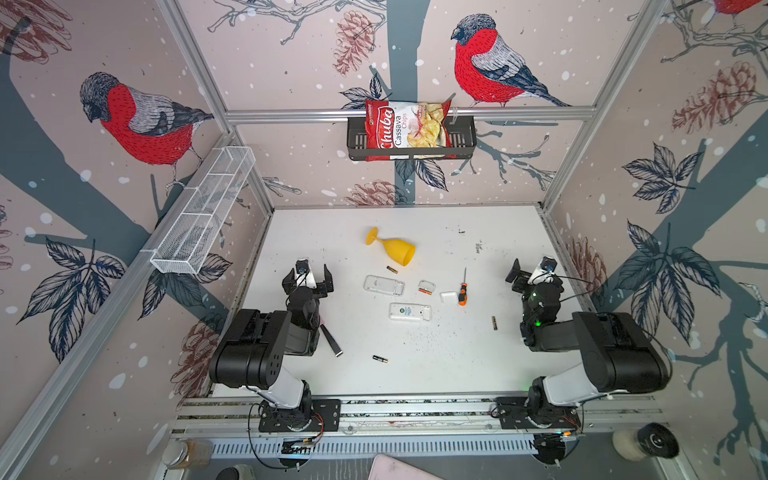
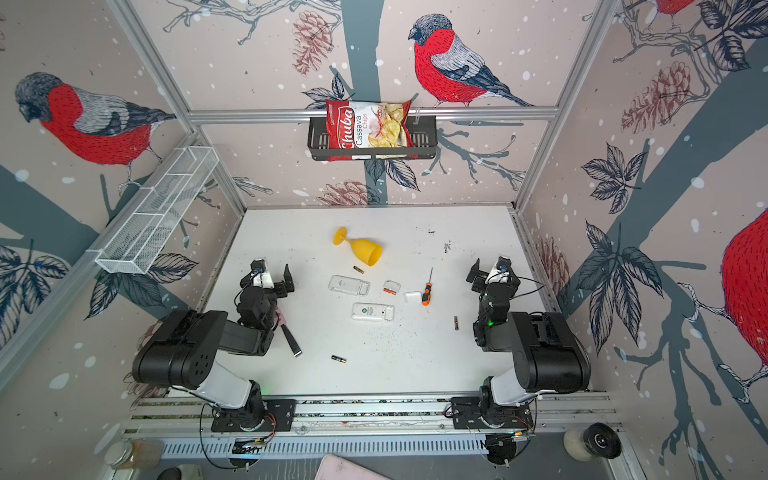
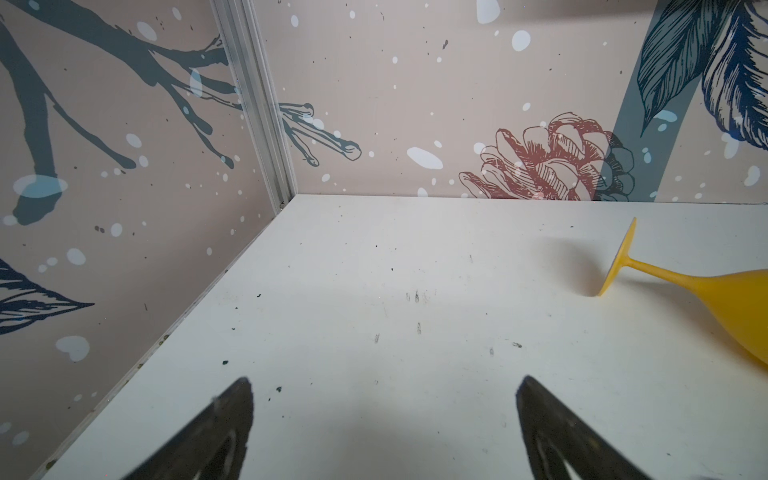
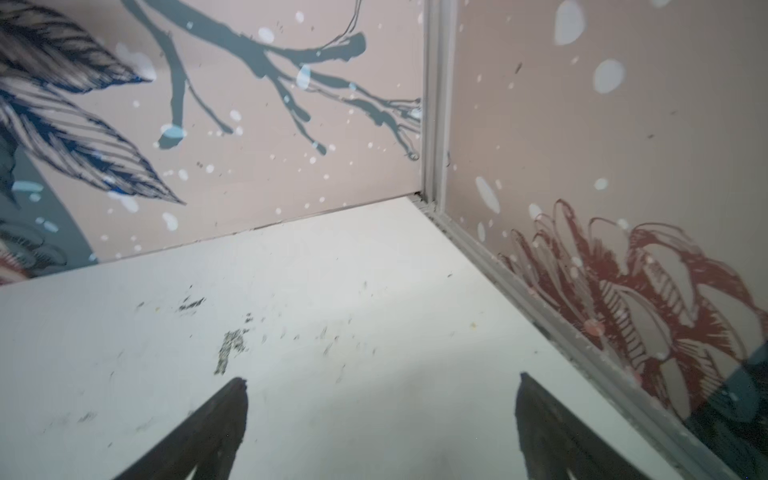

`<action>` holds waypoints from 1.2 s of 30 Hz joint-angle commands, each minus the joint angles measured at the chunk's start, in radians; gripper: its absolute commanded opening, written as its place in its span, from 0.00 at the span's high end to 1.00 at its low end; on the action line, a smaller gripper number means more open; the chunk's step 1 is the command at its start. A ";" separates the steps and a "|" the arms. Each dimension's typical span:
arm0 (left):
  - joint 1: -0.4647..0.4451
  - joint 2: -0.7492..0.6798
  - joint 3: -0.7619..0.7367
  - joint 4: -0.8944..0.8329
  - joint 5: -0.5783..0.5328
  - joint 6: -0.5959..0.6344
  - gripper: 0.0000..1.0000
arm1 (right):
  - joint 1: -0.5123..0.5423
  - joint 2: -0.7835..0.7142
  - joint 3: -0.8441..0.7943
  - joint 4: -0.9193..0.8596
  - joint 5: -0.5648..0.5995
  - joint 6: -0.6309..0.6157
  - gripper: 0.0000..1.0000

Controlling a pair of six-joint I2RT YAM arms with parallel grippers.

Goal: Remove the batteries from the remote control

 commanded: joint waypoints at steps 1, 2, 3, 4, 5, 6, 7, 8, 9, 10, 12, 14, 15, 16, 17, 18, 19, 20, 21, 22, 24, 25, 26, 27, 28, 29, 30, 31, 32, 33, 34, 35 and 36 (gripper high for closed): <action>-0.001 -0.003 0.001 0.015 0.003 -0.007 0.03 | 0.012 -0.007 -0.003 -0.021 -0.007 0.020 0.01; 0.000 -0.003 0.000 0.015 0.003 -0.008 0.03 | 0.020 -0.006 -0.007 -0.013 0.012 0.017 0.01; -0.001 -0.003 -0.001 0.015 0.003 -0.007 0.03 | 0.030 -0.006 -0.014 0.000 0.034 0.014 0.00; -0.001 -0.002 -0.001 0.015 0.003 -0.007 0.03 | 0.040 -0.006 -0.021 0.014 0.051 0.009 0.01; -0.001 -0.002 0.000 0.016 0.004 -0.007 0.03 | 0.044 -0.006 -0.024 0.021 0.061 0.006 0.01; -0.001 -0.002 0.000 0.015 0.003 -0.007 0.03 | 0.045 -0.005 -0.022 0.021 0.062 0.008 0.00; -0.001 -0.001 0.001 0.014 0.003 -0.007 0.03 | 0.043 -0.005 -0.021 0.016 0.061 0.008 0.00; -0.001 -0.002 0.001 0.014 0.004 -0.007 0.03 | 0.044 -0.006 -0.020 0.017 0.060 0.008 0.01; -0.001 -0.002 0.001 0.016 0.003 -0.007 0.03 | 0.042 -0.006 -0.018 0.013 0.058 0.009 0.00; -0.001 -0.003 0.001 0.015 0.003 -0.007 0.03 | 0.040 -0.006 -0.017 0.011 0.056 0.009 0.00; -0.001 -0.002 0.001 0.016 0.004 -0.007 0.03 | 0.041 -0.004 -0.017 0.011 0.056 0.009 0.00; -0.001 -0.002 0.001 0.015 0.004 -0.007 0.03 | 0.041 -0.006 -0.017 0.011 0.056 0.009 0.01; -0.001 -0.001 0.000 0.014 0.004 -0.007 0.03 | 0.041 -0.006 -0.018 0.011 0.056 0.009 0.01; -0.001 -0.002 0.001 0.014 0.003 -0.007 0.03 | 0.042 -0.006 -0.018 0.010 0.056 0.009 0.00; -0.001 -0.001 0.001 0.014 0.003 -0.007 0.03 | 0.041 -0.005 -0.018 0.011 0.056 0.009 0.01; -0.001 -0.001 0.000 0.015 0.003 -0.007 0.03 | 0.041 -0.006 -0.019 0.013 0.056 0.009 0.00; -0.001 -0.001 0.001 0.014 0.003 -0.007 0.03 | 0.042 -0.006 -0.019 0.013 0.056 0.009 0.00; -0.002 -0.001 0.001 0.014 0.003 -0.007 0.03 | 0.041 -0.006 -0.019 0.013 0.056 0.010 0.00; -0.001 -0.001 0.003 0.014 0.004 -0.007 0.03 | 0.040 -0.006 -0.019 0.013 0.053 0.011 0.00; 0.000 -0.002 0.003 0.012 0.006 -0.007 0.03 | 0.034 -0.006 -0.017 0.010 0.043 0.014 0.00; 0.000 -0.002 0.004 0.009 0.009 -0.008 0.03 | 0.016 -0.006 -0.004 -0.017 0.003 0.020 0.00; 0.002 -0.002 0.004 0.008 0.011 -0.009 0.03 | 0.007 -0.007 -0.001 -0.026 -0.019 0.023 0.01; 0.002 -0.003 0.004 0.008 0.011 -0.009 0.03 | 0.004 -0.008 0.001 -0.031 -0.026 0.025 0.00; 0.002 -0.003 0.003 0.010 0.011 -0.009 0.03 | 0.002 -0.006 0.002 -0.029 -0.031 0.025 0.00; 0.002 -0.005 -0.001 0.015 0.009 -0.009 0.03 | 0.000 -0.008 0.001 -0.033 -0.033 0.025 0.01; 0.001 -0.005 -0.004 0.024 0.008 -0.008 0.03 | 0.000 -0.007 0.001 -0.033 -0.036 0.025 0.00; 0.000 -0.006 -0.017 0.042 0.008 -0.005 0.03 | -0.001 -0.007 0.001 -0.034 -0.036 0.025 0.01; -0.001 -0.007 -0.039 0.087 0.009 -0.003 0.03 | -0.001 -0.009 0.001 -0.033 -0.037 0.025 0.00; -0.002 -0.008 -0.069 0.146 0.011 -0.002 0.03 | -0.001 -0.007 0.001 -0.033 -0.037 0.025 0.01; -0.002 -0.001 -0.116 0.235 0.024 0.001 0.03 | -0.001 -0.008 0.002 -0.034 -0.038 0.025 0.01; -0.002 0.011 -0.159 0.333 0.041 0.007 0.03 | -0.001 -0.007 0.001 -0.034 -0.038 0.025 0.01; -0.001 0.026 -0.191 0.406 0.060 0.012 0.03 | -0.001 -0.008 0.002 -0.033 -0.039 0.025 0.01; -0.003 0.045 -0.210 0.463 0.086 0.019 0.03 | -0.001 -0.009 0.003 -0.033 -0.039 0.025 0.00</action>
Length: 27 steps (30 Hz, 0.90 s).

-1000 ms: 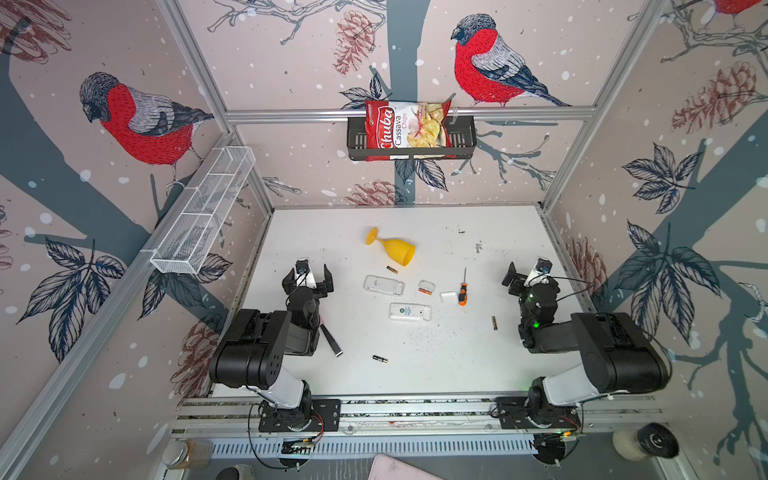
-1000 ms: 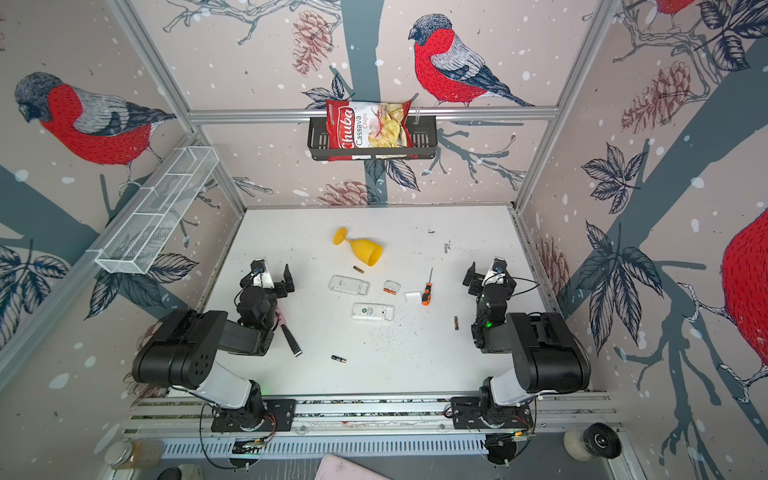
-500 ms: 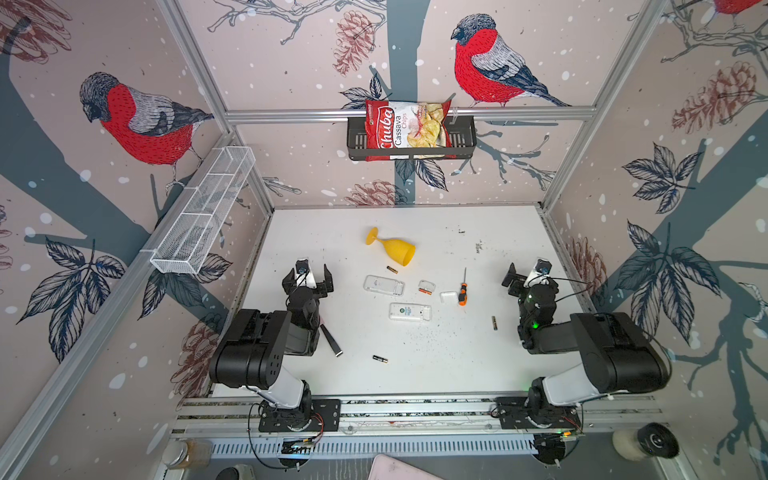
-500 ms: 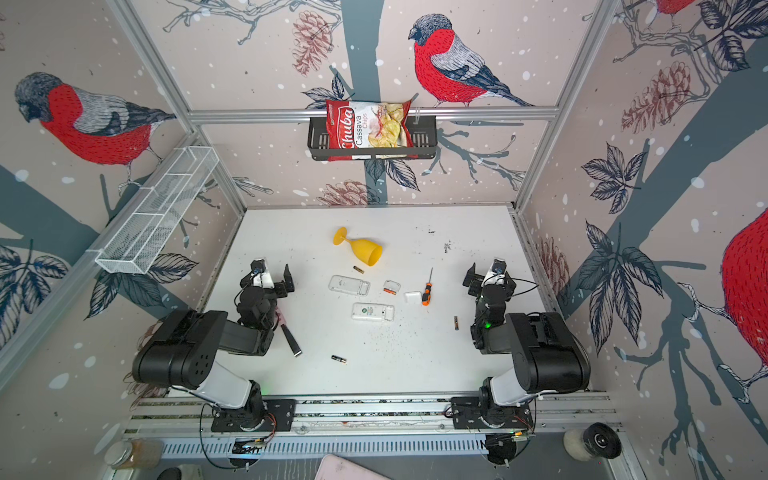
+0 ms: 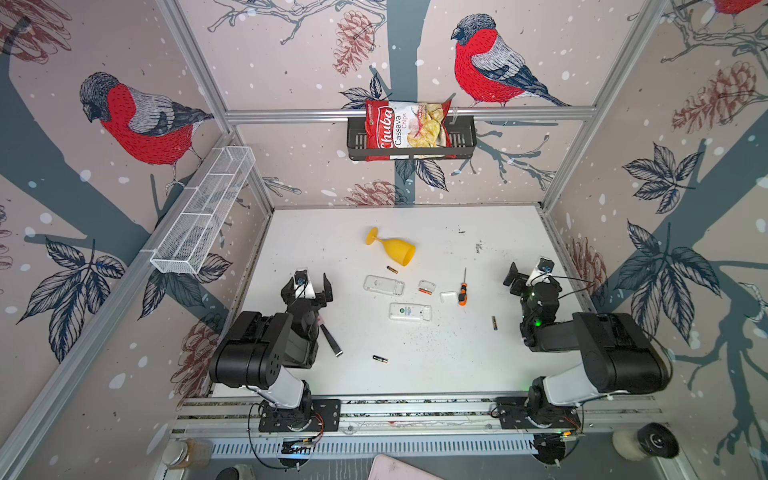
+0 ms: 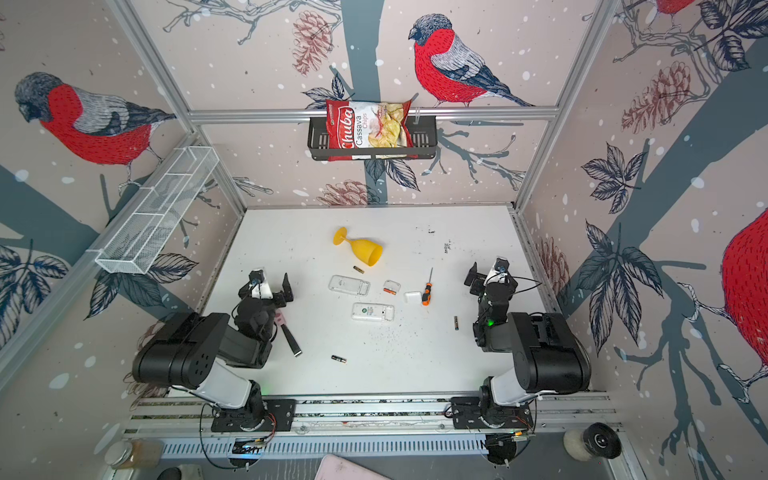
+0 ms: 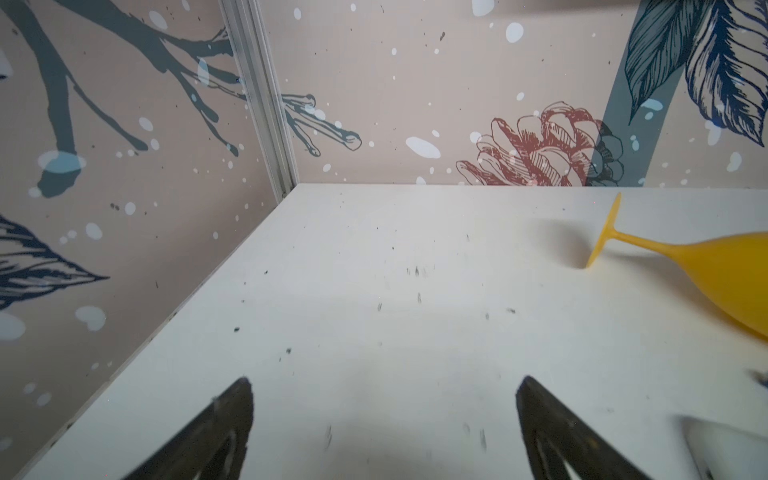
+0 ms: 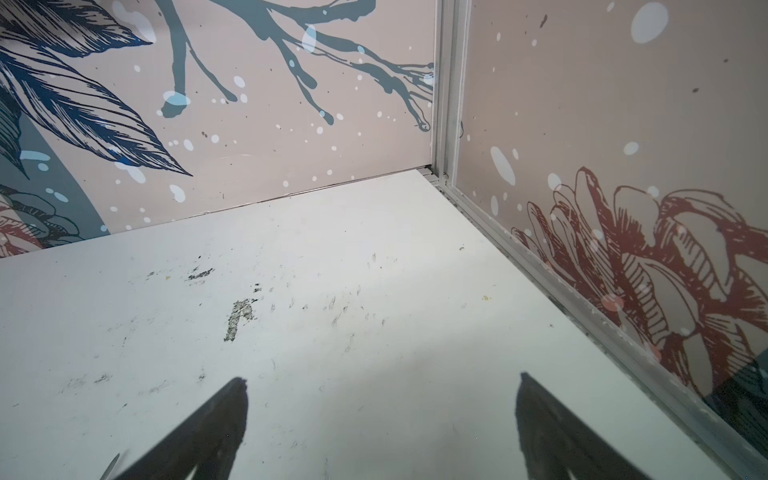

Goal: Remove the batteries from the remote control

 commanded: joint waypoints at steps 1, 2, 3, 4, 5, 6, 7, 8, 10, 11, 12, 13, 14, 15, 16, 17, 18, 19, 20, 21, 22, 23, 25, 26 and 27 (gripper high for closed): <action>-0.003 0.036 -0.053 0.312 0.090 0.028 0.03 | -0.001 -0.004 0.005 0.013 -0.010 0.006 0.01; -0.005 0.032 -0.049 0.296 0.109 0.039 0.03 | -0.001 -0.004 0.004 0.013 -0.010 0.006 0.00; -0.006 0.015 -0.033 0.240 0.119 0.043 0.03 | -0.002 -0.004 0.005 0.012 -0.010 0.006 0.00; -0.006 -0.001 -0.005 0.168 0.124 0.047 0.03 | 0.000 -0.004 0.005 0.013 -0.010 0.006 0.01; -0.006 -0.015 0.038 0.066 0.127 0.050 0.03 | -0.001 -0.004 0.005 0.012 -0.010 0.006 0.00; -0.006 -0.024 0.092 -0.044 0.123 0.051 0.03 | -0.002 -0.004 0.005 0.013 -0.010 0.007 0.01; -0.005 -0.026 0.134 -0.116 0.104 0.045 0.03 | -0.001 -0.004 0.005 0.012 -0.010 0.006 0.00; 0.003 -0.028 0.146 -0.144 0.075 0.019 0.03 | -0.001 -0.003 0.005 0.011 -0.011 0.007 0.01; 0.003 -0.021 0.150 -0.136 0.040 0.008 0.03 | -0.002 -0.004 0.005 0.012 -0.012 0.007 0.00; 0.002 -0.026 0.153 -0.149 0.040 0.007 0.03 | -0.002 -0.003 0.005 0.014 -0.012 0.007 0.01; 0.003 -0.022 0.151 -0.139 0.040 0.008 0.03 | -0.001 -0.004 0.005 0.012 -0.012 0.007 0.00; 0.003 -0.021 0.150 -0.134 0.040 0.008 0.03 | -0.001 -0.003 0.005 0.013 -0.012 0.007 0.00; 0.003 -0.024 0.151 -0.142 0.040 0.006 0.03 | -0.002 -0.004 0.005 0.012 -0.012 0.007 0.00; 0.003 -0.022 0.151 -0.136 0.040 0.008 0.03 | -0.002 -0.005 0.005 0.012 -0.012 0.008 0.00; 0.003 -0.022 0.150 -0.139 0.040 0.008 0.03 | -0.002 -0.004 0.005 0.012 -0.011 0.007 0.01; 0.003 -0.024 0.150 -0.141 0.039 0.008 0.03 | -0.002 -0.005 0.005 0.012 -0.012 0.007 0.00; 0.003 -0.022 0.150 -0.138 0.040 0.008 0.03 | -0.002 -0.004 0.005 0.012 -0.012 0.007 0.01; 0.003 -0.023 0.151 -0.140 0.039 0.008 0.03 | -0.002 -0.004 0.005 0.012 -0.012 0.007 0.00; 0.004 -0.023 0.151 -0.141 0.040 0.008 0.03 | -0.002 -0.004 0.005 0.011 -0.011 0.007 0.01; 0.003 -0.022 0.150 -0.139 0.040 0.008 0.03 | -0.002 -0.004 0.005 0.012 -0.012 0.007 0.00; 0.003 -0.023 0.152 -0.141 0.040 0.007 0.03 | -0.002 -0.004 0.005 0.012 -0.012 0.007 0.00; 0.003 -0.021 0.151 -0.141 0.040 0.007 0.03 | -0.002 -0.004 0.005 0.012 -0.012 0.007 0.01; 0.003 -0.022 0.153 -0.141 0.041 0.007 0.03 | -0.002 -0.004 0.005 0.012 -0.012 0.007 0.01; 0.003 -0.022 0.153 -0.143 0.043 0.007 0.03 | -0.002 -0.004 0.005 0.012 -0.012 0.007 0.00; 0.004 -0.022 0.154 -0.145 0.041 0.006 0.03 | -0.001 -0.004 0.005 0.012 -0.012 0.007 0.00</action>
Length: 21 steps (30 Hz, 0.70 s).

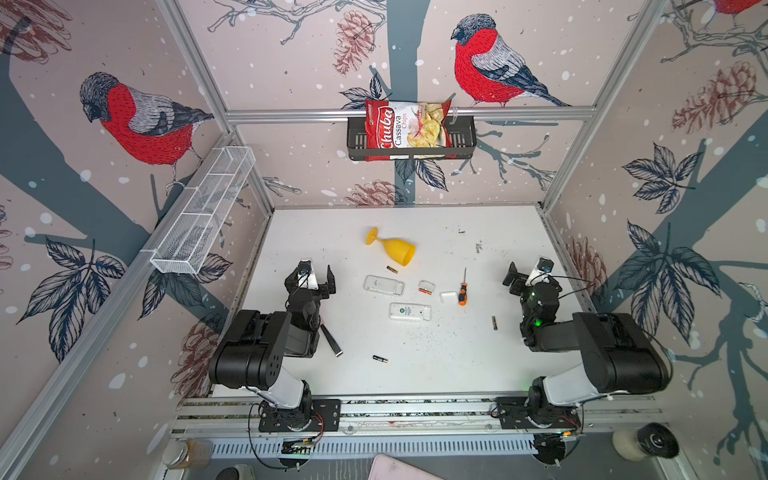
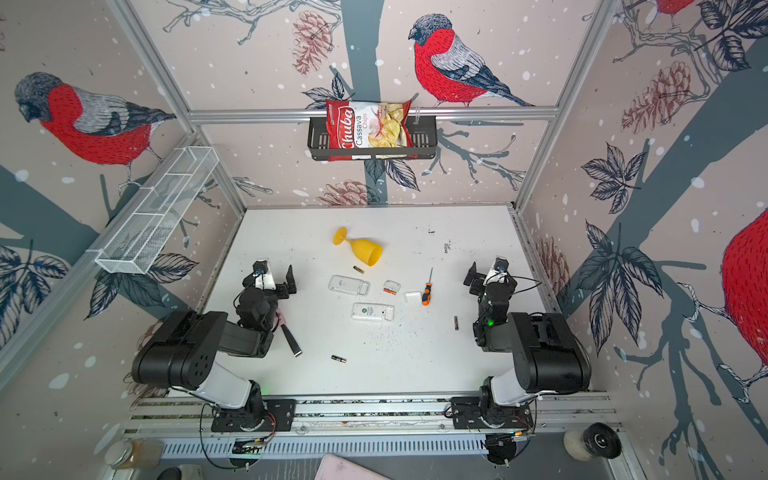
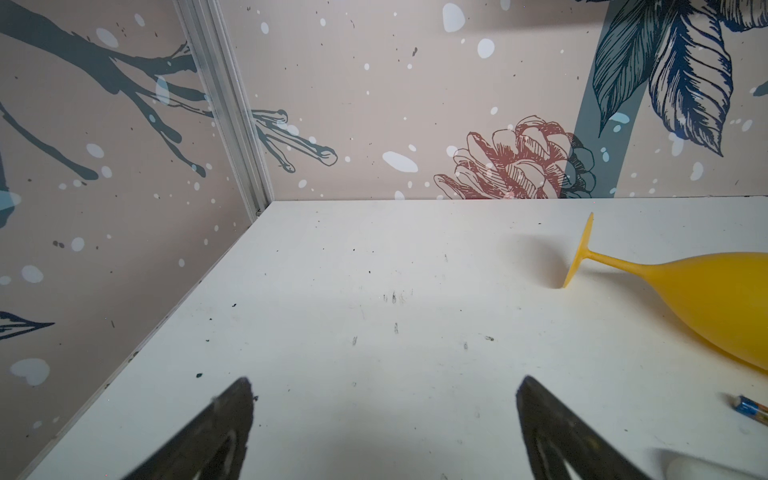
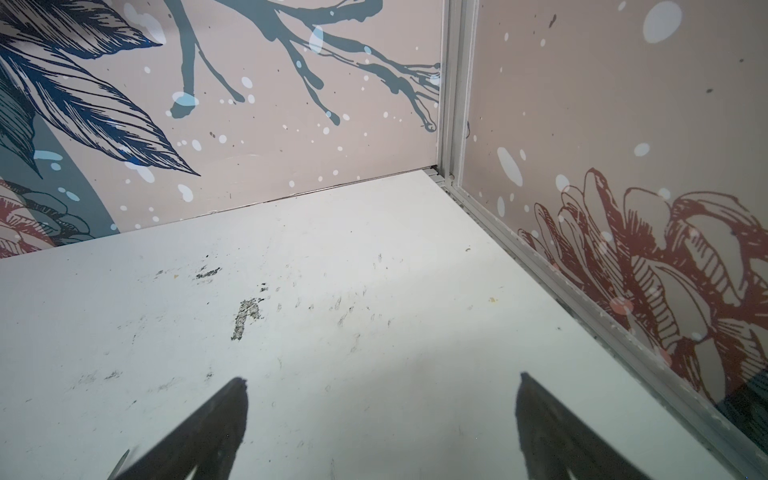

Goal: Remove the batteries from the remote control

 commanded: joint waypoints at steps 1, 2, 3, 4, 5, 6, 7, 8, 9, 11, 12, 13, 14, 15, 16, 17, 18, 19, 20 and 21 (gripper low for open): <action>0.004 0.000 0.006 0.005 -0.002 -0.002 0.03 | -0.001 -0.004 0.004 0.011 -0.002 0.007 0.01; 0.005 0.000 0.007 0.003 0.000 -0.003 0.03 | -0.002 -0.004 0.004 0.011 -0.002 0.007 0.01; 0.005 0.000 0.008 0.003 0.002 -0.004 0.03 | -0.001 -0.004 0.004 0.012 -0.002 0.007 0.00; 0.005 0.000 0.008 0.003 0.000 -0.003 0.03 | -0.002 -0.004 0.004 0.012 -0.002 0.007 0.00; 0.006 -0.001 0.006 0.005 -0.001 -0.003 0.03 | -0.001 -0.004 0.004 0.011 -0.002 0.007 0.01; 0.004 -0.002 0.003 0.011 -0.005 -0.003 0.03 | -0.001 -0.004 0.004 0.011 -0.002 0.007 0.01; 0.003 -0.002 -0.009 0.032 -0.007 -0.002 0.03 | -0.001 -0.004 0.004 0.011 -0.002 0.007 0.00; 0.001 -0.003 -0.026 0.065 -0.001 0.002 0.03 | -0.001 -0.004 0.004 0.011 -0.002 0.007 0.01; -0.001 -0.003 -0.057 0.123 0.013 0.009 0.03 | -0.001 -0.004 0.004 0.011 -0.002 0.007 0.00; -0.001 0.005 -0.114 0.233 0.043 0.018 0.03 | -0.001 -0.003 0.004 0.012 -0.002 0.007 0.00; -0.001 0.009 -0.133 0.273 0.045 0.019 0.03 | -0.002 -0.004 0.004 0.012 -0.002 0.007 0.00; -0.001 0.014 -0.137 0.288 0.037 0.018 0.03 | -0.001 -0.004 0.004 0.012 -0.002 0.007 0.00; -0.001 0.012 -0.130 0.274 0.026 0.014 0.03 | -0.002 -0.004 0.004 0.012 -0.002 0.007 0.01; -0.001 0.007 -0.112 0.228 0.018 0.011 0.03 | -0.001 -0.004 0.004 0.012 -0.002 0.007 0.00; -0.001 0.004 -0.076 0.162 0.009 0.008 0.03 | -0.002 -0.004 0.004 0.012 -0.003 0.007 0.00; -0.001 0.003 -0.036 0.089 0.000 0.007 0.03 | 0.000 -0.003 0.004 0.012 -0.002 0.007 0.00; 0.000 0.000 0.018 -0.020 -0.012 -0.003 0.03 | 0.000 -0.004 0.004 0.011 -0.002 0.007 0.00; 0.017 -0.011 0.027 -0.054 0.002 -0.020 0.02 | -0.001 -0.004 0.004 0.011 -0.003 0.007 0.01; 0.020 -0.012 0.019 -0.040 0.002 -0.027 0.02 | -0.001 -0.004 0.004 0.012 -0.002 0.007 0.00; 0.020 0.000 0.019 -0.015 0.004 -0.022 0.02 | -0.001 -0.004 0.004 0.012 -0.002 0.007 0.00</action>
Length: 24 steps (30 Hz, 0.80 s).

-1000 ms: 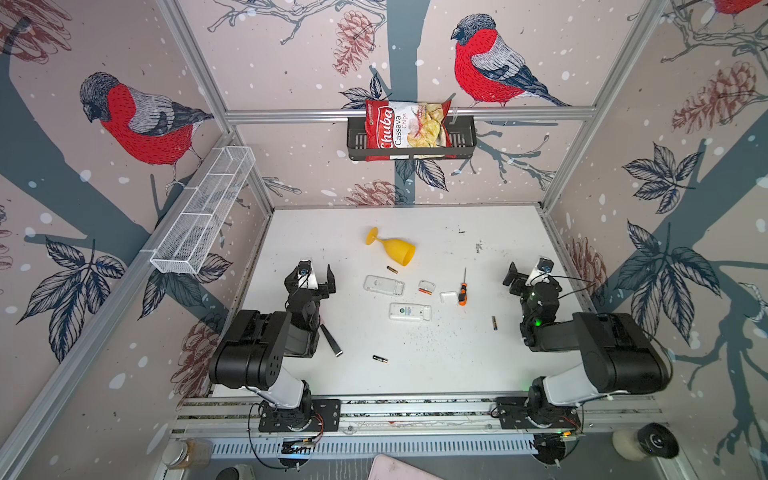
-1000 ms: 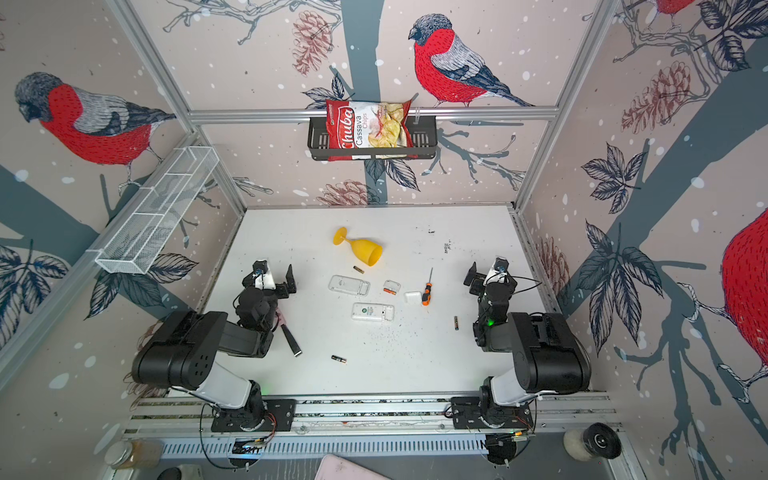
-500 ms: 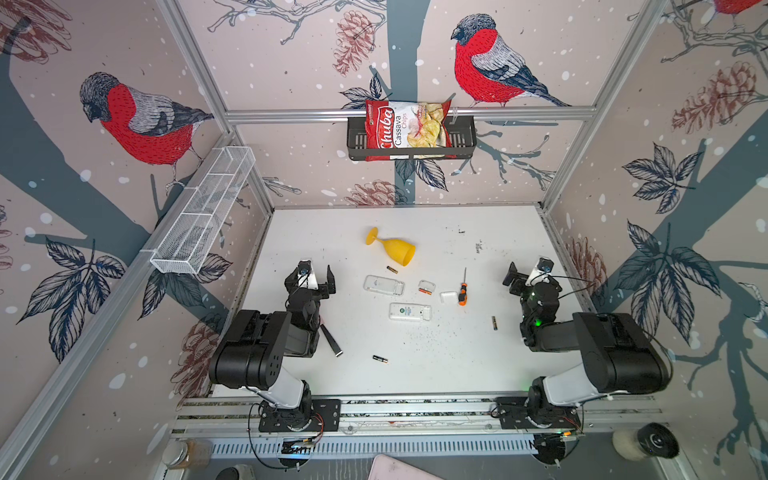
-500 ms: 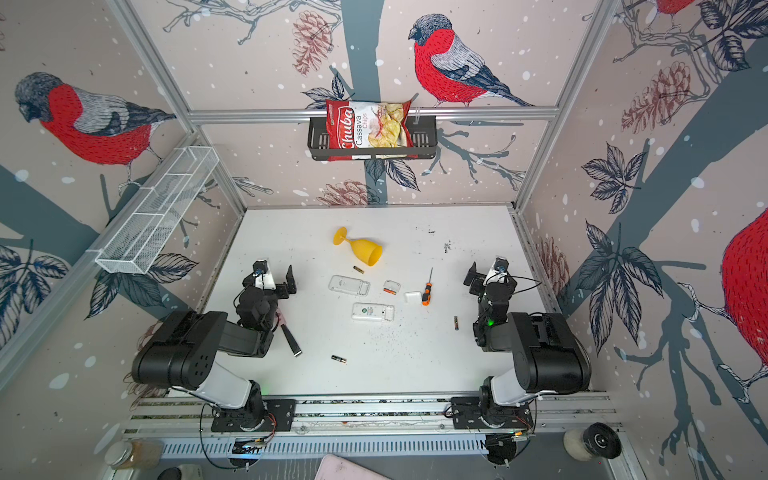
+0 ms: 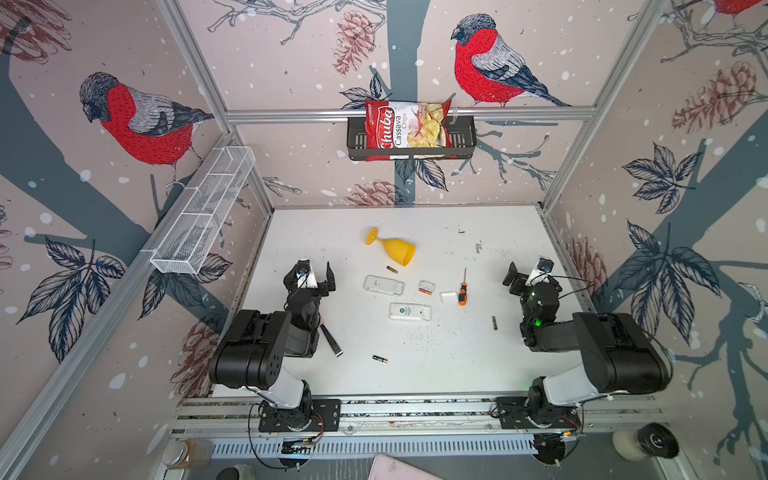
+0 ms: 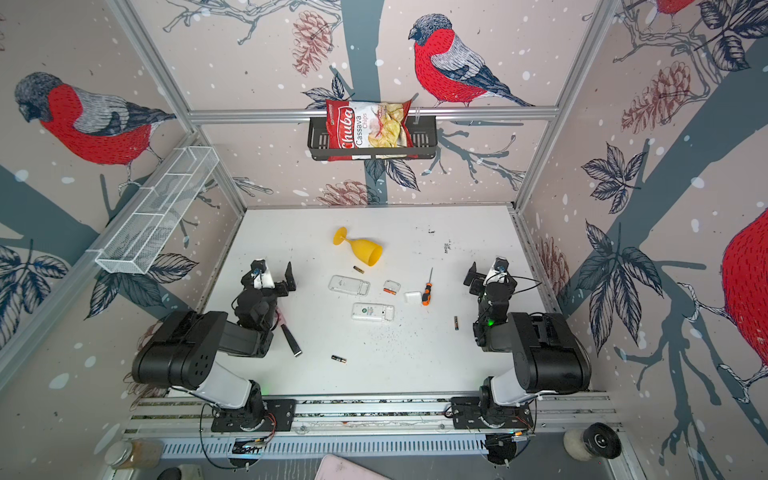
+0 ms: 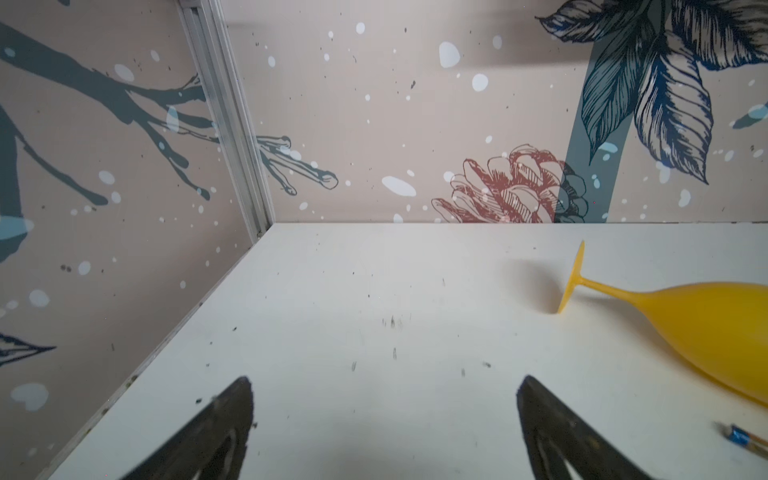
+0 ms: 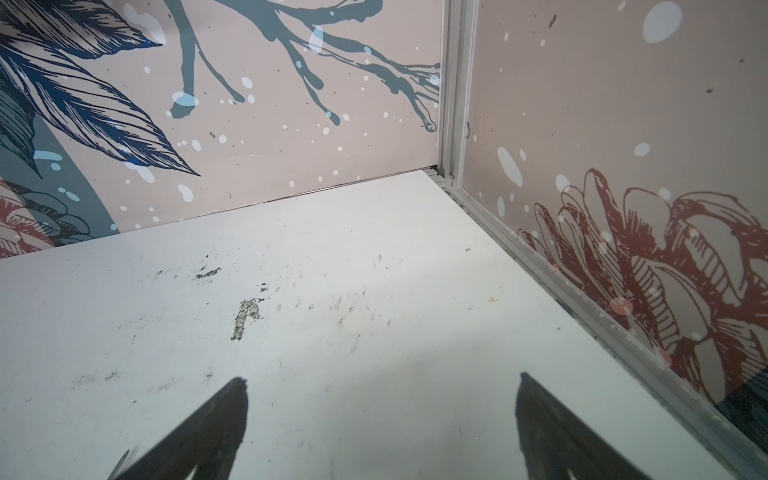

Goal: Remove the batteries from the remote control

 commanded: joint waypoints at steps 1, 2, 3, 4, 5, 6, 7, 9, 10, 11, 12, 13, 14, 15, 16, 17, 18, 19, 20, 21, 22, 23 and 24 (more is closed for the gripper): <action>0.008 0.004 0.008 -0.072 0.000 -0.015 0.02 | -0.001 -0.002 0.004 0.013 -0.001 0.007 0.00; 0.009 -0.003 0.010 -0.089 0.000 -0.018 0.02 | -0.001 -0.004 0.004 0.012 -0.002 0.007 0.00; 0.009 0.002 0.014 -0.079 0.001 -0.016 0.02 | -0.001 -0.002 0.004 0.011 -0.002 0.006 0.00; 0.009 0.004 0.007 -0.068 0.001 -0.014 0.02 | -0.001 -0.003 0.002 0.013 -0.002 0.006 0.01; 0.009 0.001 0.010 -0.078 0.000 -0.015 0.02 | -0.001 -0.004 0.004 0.010 -0.002 0.007 0.00; 0.009 0.003 0.009 -0.071 0.001 -0.014 0.02 | -0.001 -0.003 0.004 0.013 -0.002 0.007 0.01; 0.009 0.003 0.009 -0.072 -0.001 -0.015 0.02 | -0.002 -0.003 0.004 0.012 -0.002 0.007 0.00; 0.009 0.003 0.008 -0.072 0.001 -0.015 0.02 | -0.002 -0.004 0.004 0.013 -0.001 0.007 0.00; 0.009 0.003 0.009 -0.076 0.001 -0.015 0.02 | -0.001 -0.004 0.004 0.012 -0.001 0.007 0.01; 0.009 0.004 0.012 -0.076 0.002 -0.015 0.02 | -0.001 -0.003 0.004 0.011 -0.002 0.007 0.01; 0.009 0.003 0.011 -0.076 0.003 -0.015 0.02 | -0.001 -0.004 0.004 0.012 -0.002 0.007 0.01; 0.009 0.003 0.012 -0.078 0.002 -0.015 0.02 | -0.001 -0.003 0.004 0.012 -0.002 0.007 0.01; 0.009 0.003 0.010 -0.075 0.003 -0.015 0.02 | -0.001 -0.004 0.004 0.012 -0.002 0.007 0.00; 0.008 0.003 0.011 -0.076 0.001 -0.015 0.02 | -0.001 -0.004 0.004 0.012 -0.003 0.007 0.00; 0.009 0.003 0.009 -0.075 0.001 -0.015 0.02 | -0.001 -0.004 0.004 0.012 -0.001 0.007 0.01; 0.009 0.002 0.010 -0.076 0.001 -0.015 0.02 | -0.001 -0.004 0.004 0.012 -0.001 0.007 0.01; 0.009 0.003 0.009 -0.075 0.001 -0.015 0.02 | -0.001 -0.004 0.004 0.012 -0.002 0.007 0.00; 0.009 0.003 0.009 -0.075 0.001 -0.015 0.02 | -0.001 -0.004 0.004 0.012 -0.001 0.007 0.01; 0.009 0.002 0.010 -0.075 0.001 -0.015 0.02 | -0.001 -0.004 0.004 0.012 -0.001 0.007 0.01; 0.009 0.002 0.010 -0.075 0.001 -0.014 0.02 | -0.001 -0.004 0.004 0.012 -0.002 0.007 0.00; 0.009 0.003 0.010 -0.075 0.001 -0.015 0.02 | -0.001 -0.004 0.004 0.012 -0.002 0.007 0.00; 0.009 0.003 0.009 -0.075 0.001 -0.015 0.02 | -0.001 -0.004 0.004 0.012 -0.002 0.007 0.01; 0.009 0.003 0.010 -0.074 0.001 -0.015 0.02 | -0.002 -0.003 0.004 0.011 -0.002 0.007 0.00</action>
